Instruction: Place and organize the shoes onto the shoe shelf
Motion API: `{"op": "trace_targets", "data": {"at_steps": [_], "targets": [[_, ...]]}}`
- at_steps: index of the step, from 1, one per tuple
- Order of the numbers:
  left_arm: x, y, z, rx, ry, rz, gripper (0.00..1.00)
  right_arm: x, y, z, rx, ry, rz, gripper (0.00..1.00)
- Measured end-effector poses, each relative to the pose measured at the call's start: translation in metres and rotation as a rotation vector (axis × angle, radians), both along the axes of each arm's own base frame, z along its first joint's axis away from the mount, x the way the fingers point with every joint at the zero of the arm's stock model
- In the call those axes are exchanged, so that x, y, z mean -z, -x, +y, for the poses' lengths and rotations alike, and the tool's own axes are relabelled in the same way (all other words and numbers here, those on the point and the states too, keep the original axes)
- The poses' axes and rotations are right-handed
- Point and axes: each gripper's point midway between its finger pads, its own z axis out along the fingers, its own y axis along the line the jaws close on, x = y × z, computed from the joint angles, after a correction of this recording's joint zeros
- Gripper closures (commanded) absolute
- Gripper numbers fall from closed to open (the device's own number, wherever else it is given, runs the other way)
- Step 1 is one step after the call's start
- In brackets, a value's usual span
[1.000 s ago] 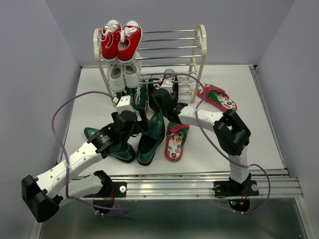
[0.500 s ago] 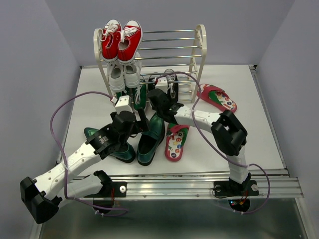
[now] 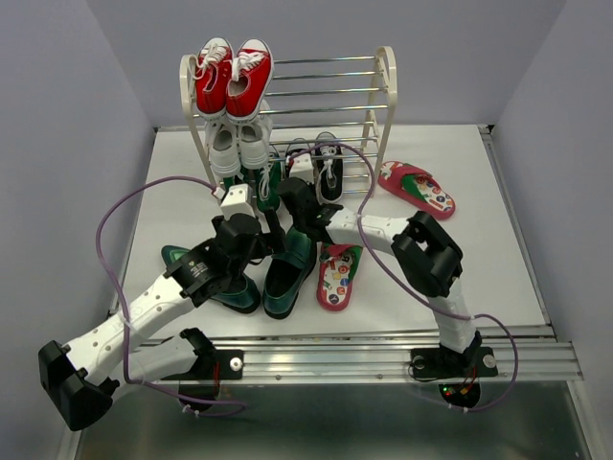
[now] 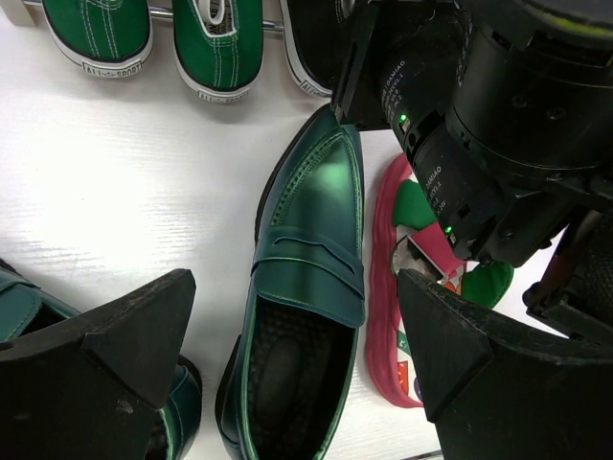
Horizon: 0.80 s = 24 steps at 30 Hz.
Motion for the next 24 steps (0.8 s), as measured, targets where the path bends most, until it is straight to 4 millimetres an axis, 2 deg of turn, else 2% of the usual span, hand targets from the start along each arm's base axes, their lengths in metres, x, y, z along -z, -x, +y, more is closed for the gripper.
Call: {"op": "trace_targets", "data": {"at_steps": [1,2,5,6,7,8,11,15,18,21,24], "targets": [[0.0,0.0,0.0,0.0,0.0,0.0,0.01,0.0,0.0,0.001,-0.001,-0.003,-0.001,0.53],[0.0,0.0,0.0,0.0,0.0,0.0,0.01,0.0,0.0,0.002,-0.008,-0.007,0.001,0.51],[0.0,0.001,0.001,-0.001,0.0,0.002,0.01,0.0,0.002,0.005,-0.023,-0.022,0.012,0.38],[0.001,0.001,0.001,-0.002,-0.001,0.005,0.01,-0.001,0.003,0.007,-0.029,-0.03,0.014,0.27],[0.002,0.002,0.001,-0.003,-0.002,0.008,0.01,-0.003,0.004,0.008,-0.041,-0.036,0.018,0.22],[0.002,0.002,0.002,-0.003,-0.005,0.012,0.01,-0.006,0.006,0.008,-0.047,-0.05,0.022,0.0],[0.002,0.005,0.005,-0.005,-0.002,0.017,0.01,-0.024,0.012,0.009,-0.07,-0.089,0.021,0.0],[-0.003,0.01,0.006,0.004,0.017,0.01,0.01,-0.061,0.03,0.008,-0.124,-0.181,0.02,0.0],[-0.006,0.014,0.006,0.016,0.035,0.013,0.01,-0.08,0.047,0.0,-0.156,-0.237,0.032,0.0],[-0.006,0.018,0.006,0.028,0.044,0.023,0.01,-0.083,0.071,-0.012,-0.192,-0.273,0.075,0.0],[-0.005,0.022,0.003,0.047,0.061,0.033,0.01,-0.076,0.096,-0.022,-0.24,-0.293,0.133,0.0]]}}
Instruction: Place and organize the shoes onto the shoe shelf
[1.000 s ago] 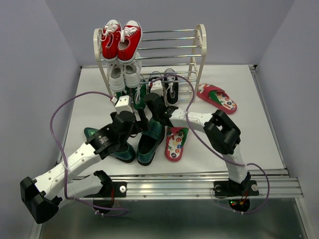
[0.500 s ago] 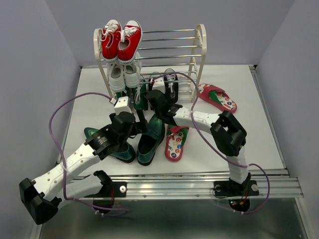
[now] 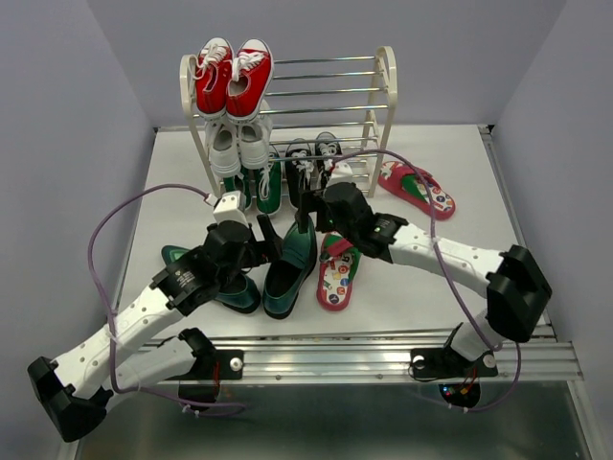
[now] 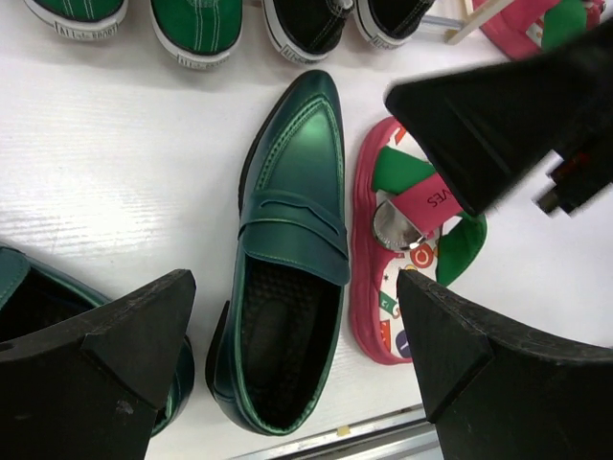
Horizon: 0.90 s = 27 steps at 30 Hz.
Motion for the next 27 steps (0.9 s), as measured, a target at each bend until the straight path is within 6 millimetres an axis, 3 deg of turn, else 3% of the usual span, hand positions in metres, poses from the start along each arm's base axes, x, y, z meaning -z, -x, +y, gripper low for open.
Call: {"op": "trace_targets", "data": {"at_steps": [4,7,13,18,27], "targets": [[0.01,0.005,-0.002,0.011,0.01,0.03,0.01,0.012,0.044,-0.023,-0.094,-0.005,0.075,0.0],[0.026,0.008,-0.006,0.027,0.008,0.07,0.01,0.018,0.085,-0.057,-0.129,-0.004,0.133,0.0],[0.047,0.01,-0.02,0.071,0.005,0.127,0.01,0.018,0.134,-0.104,-0.103,-0.068,0.198,0.0],[0.058,0.014,-0.025,0.088,0.006,0.171,0.01,0.039,0.155,-0.128,-0.058,-0.048,0.277,0.0],[0.07,0.026,-0.022,0.109,-0.016,0.234,0.01,0.085,0.163,-0.129,-0.023,0.058,0.445,0.0]]}}
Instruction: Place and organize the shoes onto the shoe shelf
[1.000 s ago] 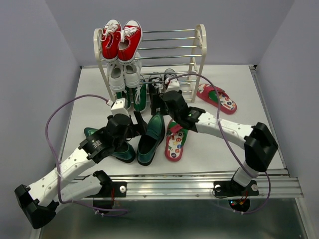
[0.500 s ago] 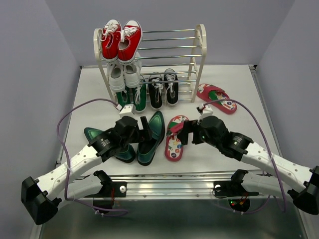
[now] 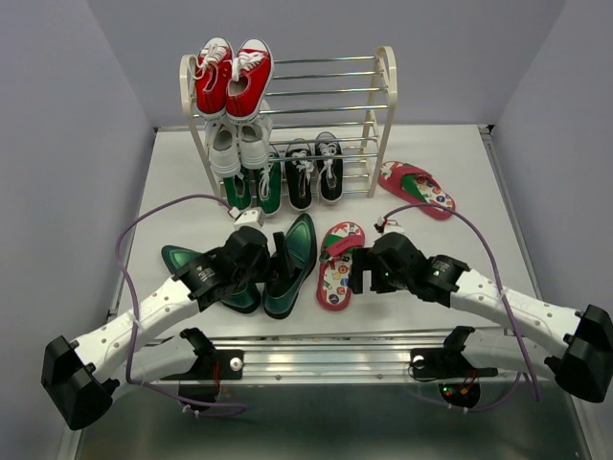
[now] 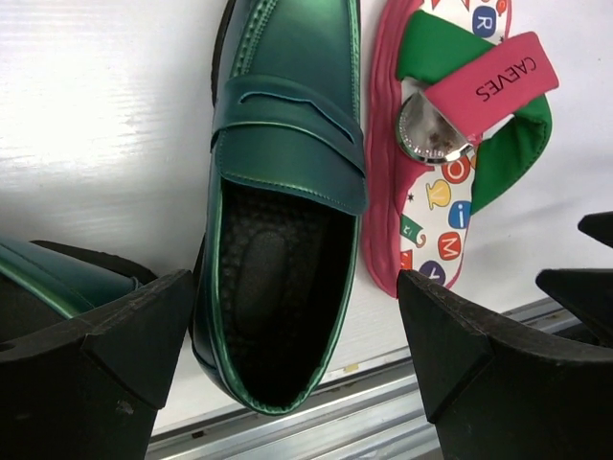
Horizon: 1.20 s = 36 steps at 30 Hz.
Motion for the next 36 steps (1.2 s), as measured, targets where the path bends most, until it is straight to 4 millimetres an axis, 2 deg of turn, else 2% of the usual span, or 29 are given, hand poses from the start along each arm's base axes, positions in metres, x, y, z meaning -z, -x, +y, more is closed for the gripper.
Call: {"op": "trace_targets", "data": {"at_steps": [3,6,8,9,12,15,18,22,26,36], "targets": [[-0.002,0.005,-0.005,0.027,0.017,0.009,0.01,0.003,0.001,-0.006,0.031,0.017,0.011,0.0],[-0.015,0.013,-0.025,0.091,0.052,-0.004,0.01,-0.007,-0.004,-0.019,0.105,0.042,-0.019,0.0],[-0.024,0.02,-0.044,0.148,0.067,-0.015,0.01,-0.025,-0.015,-0.03,0.186,0.063,-0.066,0.0],[-0.033,0.023,-0.061,0.189,0.081,-0.024,0.01,-0.036,-0.02,-0.036,0.231,0.074,-0.09,0.0],[-0.036,0.031,-0.096,0.267,0.081,-0.024,0.01,-0.065,-0.033,-0.054,0.36,0.101,-0.158,0.0],[-0.017,0.037,-0.123,0.311,0.036,0.002,0.01,-0.079,-0.039,-0.07,0.449,0.134,-0.202,0.0],[0.007,0.042,-0.14,0.336,-0.02,0.035,0.01,-0.078,-0.037,-0.084,0.488,0.182,-0.212,0.0],[0.024,0.047,-0.162,0.356,-0.057,0.053,0.01,-0.077,-0.035,-0.094,0.503,0.223,-0.215,0.0],[0.034,0.048,-0.169,0.338,-0.073,0.074,0.01,-0.076,-0.033,-0.097,0.503,0.238,-0.211,0.0],[0.052,0.05,-0.149,0.275,-0.17,0.103,0.01,-0.073,-0.033,-0.1,0.498,0.26,-0.205,0.0]]}}
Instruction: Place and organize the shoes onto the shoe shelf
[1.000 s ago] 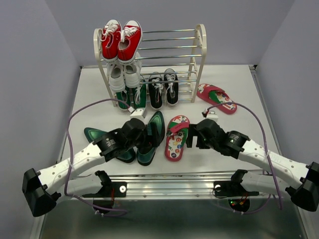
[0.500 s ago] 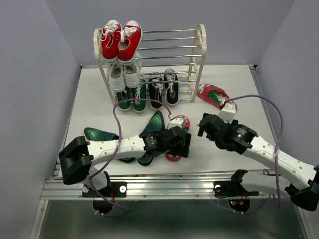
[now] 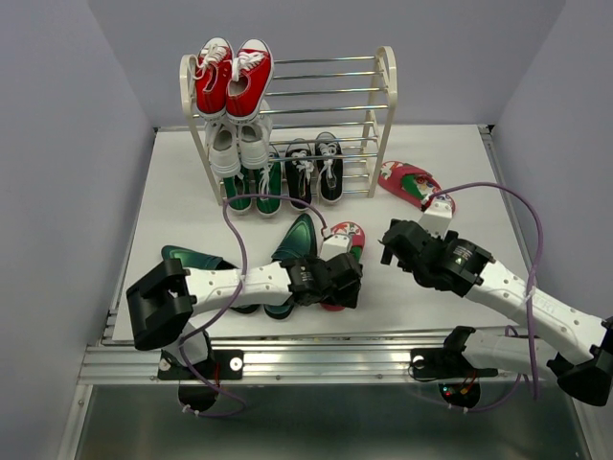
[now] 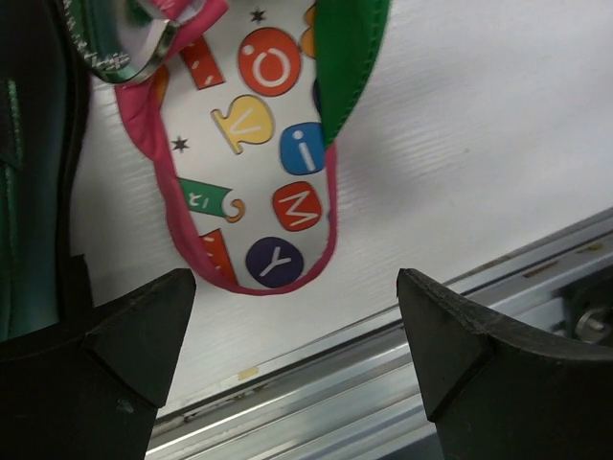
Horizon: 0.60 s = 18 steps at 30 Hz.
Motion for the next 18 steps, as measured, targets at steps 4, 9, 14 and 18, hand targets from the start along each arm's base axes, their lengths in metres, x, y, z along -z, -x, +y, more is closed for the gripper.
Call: {"op": "trace_targets", "data": {"at_steps": [4,9,14,18], "targets": [[0.02,0.0,0.013,-0.015,-0.096,0.004,0.01,0.003,0.001,0.002,-0.019,0.006,0.011,0.0],[0.038,0.001,0.019,-0.007,-0.155,0.014,0.01,0.003,-0.001,0.007,-0.047,-0.003,0.009,0.0],[0.035,-0.004,0.012,0.004,-0.132,-0.012,0.01,0.002,-0.002,0.016,-0.083,-0.023,0.01,0.0],[0.039,-0.008,0.009,0.011,-0.147,-0.031,0.01,0.003,-0.003,0.018,-0.092,-0.028,0.01,0.0]]}}
